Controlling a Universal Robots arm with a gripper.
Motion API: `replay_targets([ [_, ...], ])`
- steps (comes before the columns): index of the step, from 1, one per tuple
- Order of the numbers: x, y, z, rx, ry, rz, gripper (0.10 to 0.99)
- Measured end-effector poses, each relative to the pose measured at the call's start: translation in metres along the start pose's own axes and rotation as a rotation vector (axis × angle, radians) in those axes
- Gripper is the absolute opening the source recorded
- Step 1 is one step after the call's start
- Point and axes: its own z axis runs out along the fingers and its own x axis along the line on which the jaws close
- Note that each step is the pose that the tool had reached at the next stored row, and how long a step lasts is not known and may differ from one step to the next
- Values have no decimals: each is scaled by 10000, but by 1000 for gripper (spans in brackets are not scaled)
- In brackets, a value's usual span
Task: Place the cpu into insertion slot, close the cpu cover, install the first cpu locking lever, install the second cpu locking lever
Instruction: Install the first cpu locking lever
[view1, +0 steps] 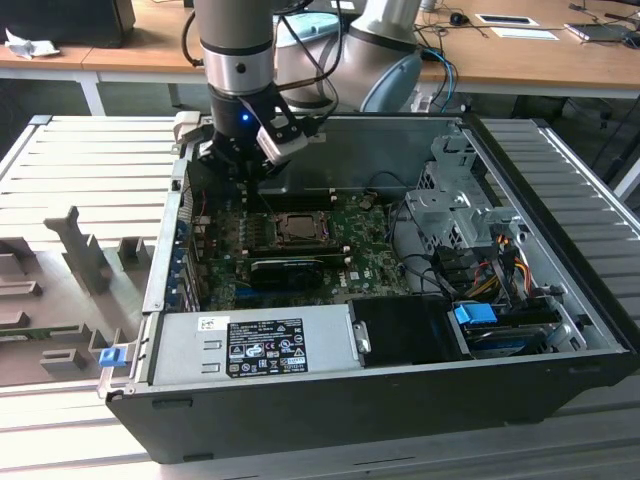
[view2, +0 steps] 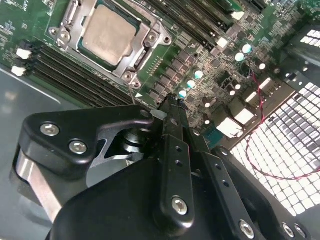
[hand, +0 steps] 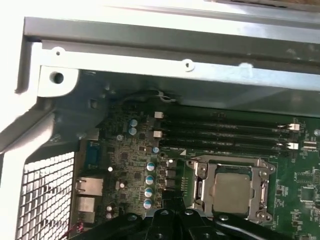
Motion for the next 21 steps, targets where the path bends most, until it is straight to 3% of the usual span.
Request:
replay_targets([
  [4,60,20,7,1,1,1,106],
  [21,100,248,59,1,2,1,106],
])
